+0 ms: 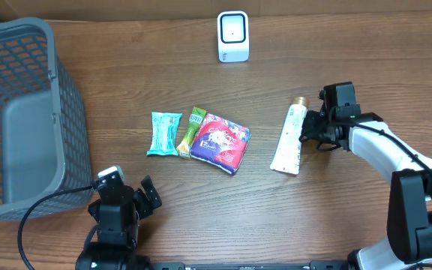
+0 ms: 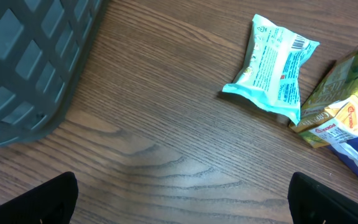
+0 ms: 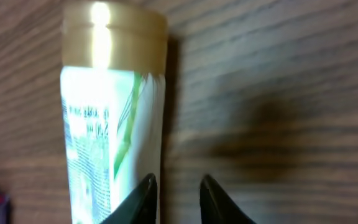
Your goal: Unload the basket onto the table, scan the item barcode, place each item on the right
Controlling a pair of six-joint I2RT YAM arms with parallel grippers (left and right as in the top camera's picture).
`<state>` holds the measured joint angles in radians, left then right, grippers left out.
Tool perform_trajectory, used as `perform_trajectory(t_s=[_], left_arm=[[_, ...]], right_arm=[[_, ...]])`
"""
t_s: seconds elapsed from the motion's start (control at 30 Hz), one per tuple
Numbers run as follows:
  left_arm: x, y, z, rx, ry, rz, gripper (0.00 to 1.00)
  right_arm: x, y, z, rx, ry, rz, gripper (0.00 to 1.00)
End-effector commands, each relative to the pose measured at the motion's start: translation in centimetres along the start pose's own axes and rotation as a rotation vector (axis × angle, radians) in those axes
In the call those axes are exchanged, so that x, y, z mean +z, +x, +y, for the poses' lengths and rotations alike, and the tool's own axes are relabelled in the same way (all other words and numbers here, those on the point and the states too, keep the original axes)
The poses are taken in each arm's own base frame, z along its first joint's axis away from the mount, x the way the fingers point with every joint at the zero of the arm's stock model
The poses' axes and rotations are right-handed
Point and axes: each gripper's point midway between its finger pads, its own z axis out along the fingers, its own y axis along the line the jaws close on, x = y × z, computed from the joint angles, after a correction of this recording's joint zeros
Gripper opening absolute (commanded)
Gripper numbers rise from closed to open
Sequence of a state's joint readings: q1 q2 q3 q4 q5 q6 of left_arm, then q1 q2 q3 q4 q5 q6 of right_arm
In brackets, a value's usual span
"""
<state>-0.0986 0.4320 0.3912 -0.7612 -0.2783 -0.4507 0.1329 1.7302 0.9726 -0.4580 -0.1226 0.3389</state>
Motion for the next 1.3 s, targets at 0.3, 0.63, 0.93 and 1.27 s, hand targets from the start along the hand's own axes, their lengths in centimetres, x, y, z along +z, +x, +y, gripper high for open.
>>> perform_trajectory(t_s=[0.3,0.63,0.93,1.27], left_arm=[[0.0,-0.2,0.2,-0.019,-0.009,-0.016,1.0],[0.0,-0.2,0.2,-0.019,-0.009,-0.016,1.0],[0.0,-0.2,0.2,-0.019,-0.009,-0.016,1.0],[0.0,-0.2,0.2,-0.019,-0.009,-0.016,1.0]], right_arm=[[-10.4,-2.8,4.8,-0.041,-0.145,-0.03,0.34],[-9.7,1.4,3.0,0.003,-0.091,0.123,0.6],[-3.7,4.0,1.7,-0.012,-0.122,0.16,0.71],[-0.4,5.1,1.9,-0.088,-0.181,0.218,0.71]])
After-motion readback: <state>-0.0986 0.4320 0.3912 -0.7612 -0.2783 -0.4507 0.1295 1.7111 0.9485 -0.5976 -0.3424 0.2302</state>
